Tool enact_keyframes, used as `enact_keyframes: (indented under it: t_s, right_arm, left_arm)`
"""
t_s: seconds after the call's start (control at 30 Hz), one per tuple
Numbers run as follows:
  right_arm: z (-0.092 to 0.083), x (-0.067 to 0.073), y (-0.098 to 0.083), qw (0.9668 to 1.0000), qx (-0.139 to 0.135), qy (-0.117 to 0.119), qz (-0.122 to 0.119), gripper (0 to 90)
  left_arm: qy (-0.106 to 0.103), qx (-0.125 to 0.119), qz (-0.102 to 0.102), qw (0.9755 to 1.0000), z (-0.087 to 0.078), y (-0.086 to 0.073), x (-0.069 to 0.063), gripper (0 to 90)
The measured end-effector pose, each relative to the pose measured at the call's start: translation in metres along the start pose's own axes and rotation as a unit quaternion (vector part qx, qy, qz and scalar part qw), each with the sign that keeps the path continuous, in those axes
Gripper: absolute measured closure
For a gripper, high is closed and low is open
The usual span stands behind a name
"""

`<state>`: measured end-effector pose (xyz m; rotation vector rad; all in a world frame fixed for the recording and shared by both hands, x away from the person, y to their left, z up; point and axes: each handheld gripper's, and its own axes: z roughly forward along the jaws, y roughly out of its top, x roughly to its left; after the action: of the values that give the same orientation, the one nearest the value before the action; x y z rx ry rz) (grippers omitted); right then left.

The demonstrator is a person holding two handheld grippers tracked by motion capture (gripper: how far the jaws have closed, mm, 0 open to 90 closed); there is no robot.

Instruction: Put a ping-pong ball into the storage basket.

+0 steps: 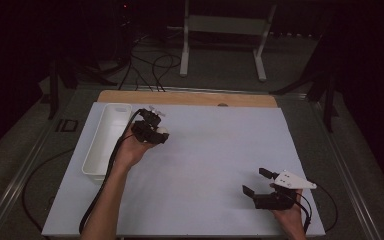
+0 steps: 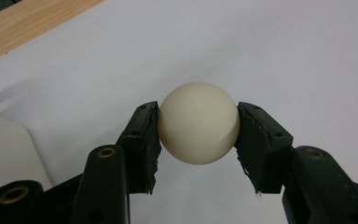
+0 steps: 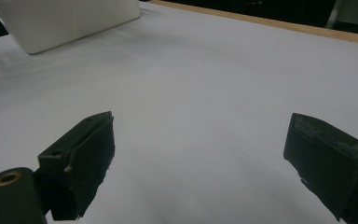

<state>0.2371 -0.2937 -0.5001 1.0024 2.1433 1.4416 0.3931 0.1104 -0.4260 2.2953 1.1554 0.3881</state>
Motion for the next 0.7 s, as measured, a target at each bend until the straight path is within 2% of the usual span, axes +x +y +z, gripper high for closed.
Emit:
enact_keyframes:
  t_s: [0.7]
  right_arm:
    - [0.0006,0.0002,-0.0001,1.0,0.0,0.001,0.001,8.2]
  left_arm:
    - [0.01,-0.007,-0.005,0.9999,-0.0086,-0.0044,0.005,51.2]
